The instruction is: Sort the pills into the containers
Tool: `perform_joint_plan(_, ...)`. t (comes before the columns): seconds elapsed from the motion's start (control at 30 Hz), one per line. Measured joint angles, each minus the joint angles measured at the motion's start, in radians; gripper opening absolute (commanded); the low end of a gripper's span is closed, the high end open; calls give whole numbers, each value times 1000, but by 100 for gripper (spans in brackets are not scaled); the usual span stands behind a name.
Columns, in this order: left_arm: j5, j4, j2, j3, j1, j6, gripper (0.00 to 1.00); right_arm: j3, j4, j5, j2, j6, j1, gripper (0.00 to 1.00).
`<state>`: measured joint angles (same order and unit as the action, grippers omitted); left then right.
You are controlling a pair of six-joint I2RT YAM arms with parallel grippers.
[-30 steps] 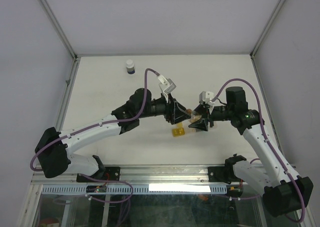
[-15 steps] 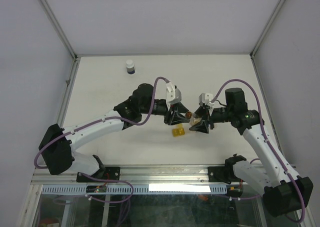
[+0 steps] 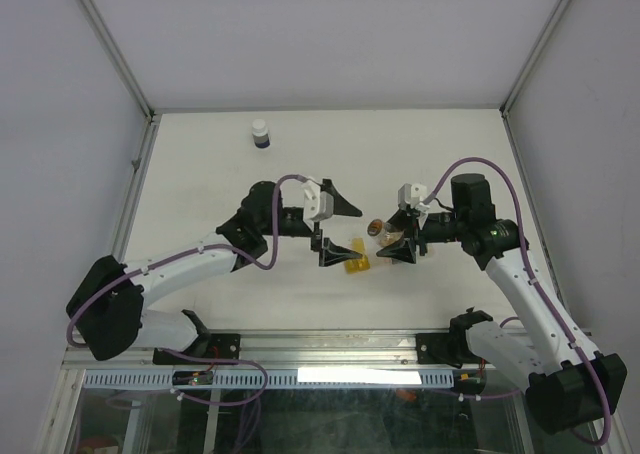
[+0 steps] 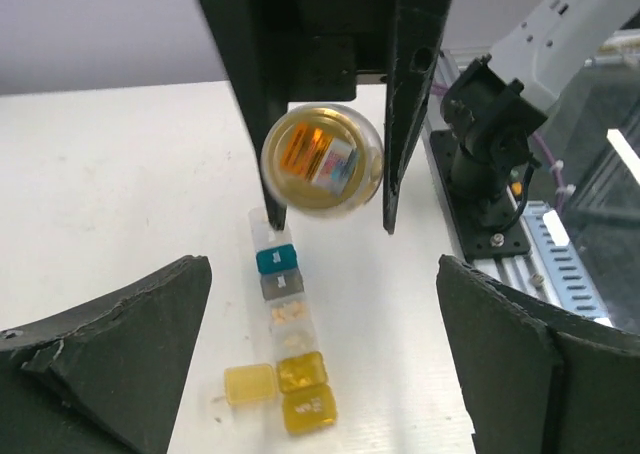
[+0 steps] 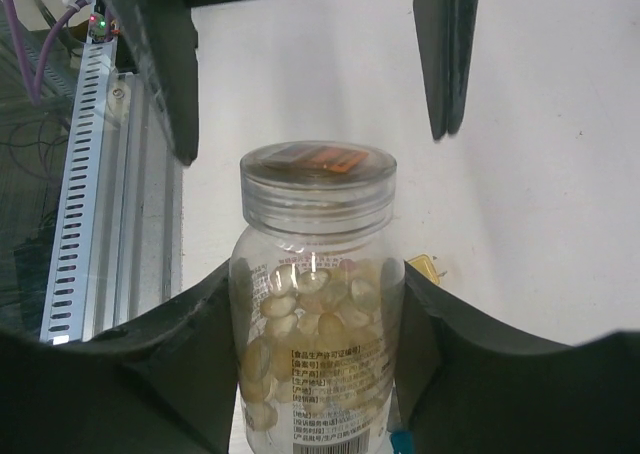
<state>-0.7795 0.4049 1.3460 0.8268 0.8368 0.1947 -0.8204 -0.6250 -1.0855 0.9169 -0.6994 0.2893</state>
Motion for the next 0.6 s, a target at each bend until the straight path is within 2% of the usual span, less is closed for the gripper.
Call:
perform_joint_plan(0.17, 73, 205, -113, -164, -44, -306, 98, 0, 0, 0, 0, 0, 0, 0)
perform_joint_plan(0.3, 128, 344, -145, -226, -45, -560, 86, 0, 0, 0, 0, 0, 0, 0)
perform_joint_plan(0.4, 229, 285, -148, -208, -17, -640, 85, 0, 0, 0, 0, 0, 0, 0)
perform_joint_plan(0.5, 385, 106, -150, -118, 80, -642, 82, 0, 0, 0, 0, 0, 0, 0)
perform_joint_plan(0.6, 468, -1, -149, -33, 142, -633, 78, 0, 1, 0, 0, 0, 0, 0)
